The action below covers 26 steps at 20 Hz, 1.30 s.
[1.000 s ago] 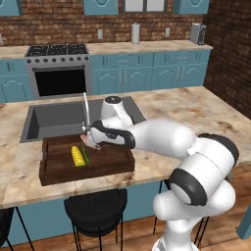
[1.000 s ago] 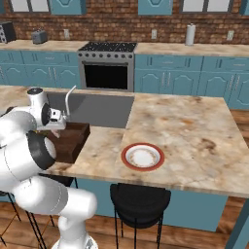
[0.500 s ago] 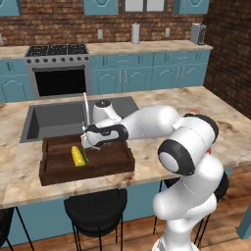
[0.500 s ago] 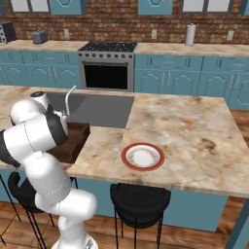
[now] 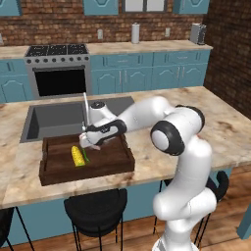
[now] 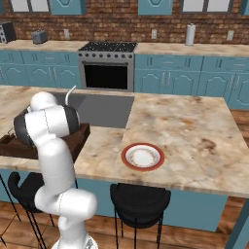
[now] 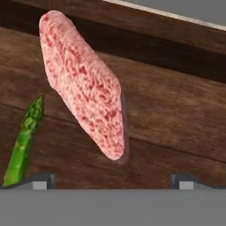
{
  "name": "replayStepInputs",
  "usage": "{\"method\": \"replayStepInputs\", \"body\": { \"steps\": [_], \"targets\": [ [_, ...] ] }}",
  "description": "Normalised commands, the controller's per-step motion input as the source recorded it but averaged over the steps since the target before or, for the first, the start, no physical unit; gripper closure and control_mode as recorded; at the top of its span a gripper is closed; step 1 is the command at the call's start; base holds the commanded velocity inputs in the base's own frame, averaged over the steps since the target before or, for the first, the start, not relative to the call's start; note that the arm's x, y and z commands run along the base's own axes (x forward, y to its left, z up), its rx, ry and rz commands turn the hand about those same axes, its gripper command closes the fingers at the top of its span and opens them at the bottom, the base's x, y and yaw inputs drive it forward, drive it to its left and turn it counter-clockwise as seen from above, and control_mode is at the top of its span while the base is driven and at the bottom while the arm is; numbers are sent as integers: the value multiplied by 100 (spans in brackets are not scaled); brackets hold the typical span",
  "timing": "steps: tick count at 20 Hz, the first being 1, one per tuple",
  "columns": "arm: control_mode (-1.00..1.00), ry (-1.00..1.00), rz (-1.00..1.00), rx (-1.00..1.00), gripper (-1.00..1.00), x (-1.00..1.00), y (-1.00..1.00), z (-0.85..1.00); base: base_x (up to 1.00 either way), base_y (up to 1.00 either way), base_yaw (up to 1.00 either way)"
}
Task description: Create a steak meal by picking up the steak and asparagus from the tray and placing them on the plate. Leave the corn on the tray.
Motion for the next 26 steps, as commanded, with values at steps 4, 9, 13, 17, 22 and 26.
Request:
{"method": "replayStepInputs", "body": {
  "steps": [4,9,13,17,22,26],
  "targets": [
    [-100,0,0,-3,-100,47,22,-26,0,0,0],
    [-100,1,0,-2,-100,39,7,-29,0,0,0],
    [-100,0,1,-1,100,20,3,-30,0,0,0],
    [-100,-9,4,1,100,-22,-2,-3,0,0,0],
    [-100,-14,2,7,100,-57,-29,50,0,0,0],
    [-100,-13,0,7,100,-72,-71,83,0,0,0]
  ]
}}
